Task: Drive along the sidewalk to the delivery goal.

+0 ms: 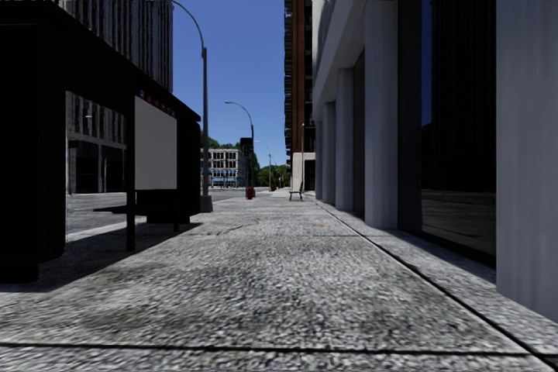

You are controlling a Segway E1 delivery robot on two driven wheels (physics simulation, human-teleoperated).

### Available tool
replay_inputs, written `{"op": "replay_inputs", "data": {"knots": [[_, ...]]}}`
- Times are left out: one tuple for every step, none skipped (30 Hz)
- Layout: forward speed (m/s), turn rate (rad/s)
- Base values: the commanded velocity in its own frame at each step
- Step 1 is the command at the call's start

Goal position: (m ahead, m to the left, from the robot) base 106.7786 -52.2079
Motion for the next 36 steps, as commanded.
{"op": "replay_inputs", "data": {"knots": [[2.00, 0.00], [2.00, 0.00], [2.00, 0.00], [2.00, 0.00], [2.00, 0.00], [2.00, 0.00], [2.00, 0.00], [2.00, 0.00], [2.00, 0.00], [2.00, 0.00], [2.00, 0.00], [2.00, 0.00], [2.00, 0.00], [2.00, 0.00], [2.00, 0.00], [2.00, 0.00], [2.00, 0.00], [2.00, 0.00], [2.00, 0.00], [2.00, 0.00], [2.00, 0.00], [2.00, 0.00], [2.00, 0.00], [2.00, 0.00], [2.00, 0.00], [2.00, 0.00], [2.00, 0.00], [2.00, 0.00], [2.00, 0.00], [2.00, 0.00], [2.00, 0.00], [2.00, 0.00], [2.00, 0.00], [2.00, 0.00], [2.00, 0.00], [2.00, 0.00]]}}
